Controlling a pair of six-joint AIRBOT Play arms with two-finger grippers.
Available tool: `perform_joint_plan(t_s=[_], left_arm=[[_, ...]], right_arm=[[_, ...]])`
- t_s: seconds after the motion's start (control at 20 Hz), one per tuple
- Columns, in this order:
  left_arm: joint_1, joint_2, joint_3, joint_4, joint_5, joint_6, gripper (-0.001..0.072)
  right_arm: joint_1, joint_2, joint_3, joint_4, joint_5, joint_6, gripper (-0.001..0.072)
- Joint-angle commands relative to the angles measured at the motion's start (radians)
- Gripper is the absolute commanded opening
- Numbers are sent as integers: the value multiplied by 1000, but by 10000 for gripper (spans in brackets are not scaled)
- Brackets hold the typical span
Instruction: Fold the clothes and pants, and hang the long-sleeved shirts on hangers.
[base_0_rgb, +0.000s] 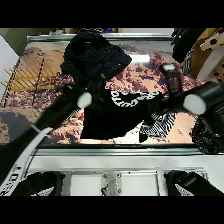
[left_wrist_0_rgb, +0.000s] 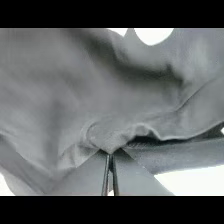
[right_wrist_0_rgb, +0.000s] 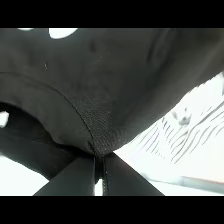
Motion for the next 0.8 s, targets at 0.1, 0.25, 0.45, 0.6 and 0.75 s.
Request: perform_joint_plan(t_s=[0.1, 0.25, 0.45, 0.6, 0.75], left_arm=[[44, 124, 545, 5, 60, 35, 17], [-43, 132, 761, 8, 154, 68, 16], [-93, 243, 651, 15, 444, 70, 16], [-79, 284, 606, 14, 473, 66, 15], [-16, 240, 658, 14, 316, 50, 16]], right_arm=[[-82, -75, 534, 2, 5, -102, 19], [-81, -147, 847, 37, 24, -122, 19], [-82, -117, 901, 43, -62, -115, 19], [-82, -107, 898, 42, -76, -97, 19], [-82, -116, 862, 43, -79, -83, 19]])
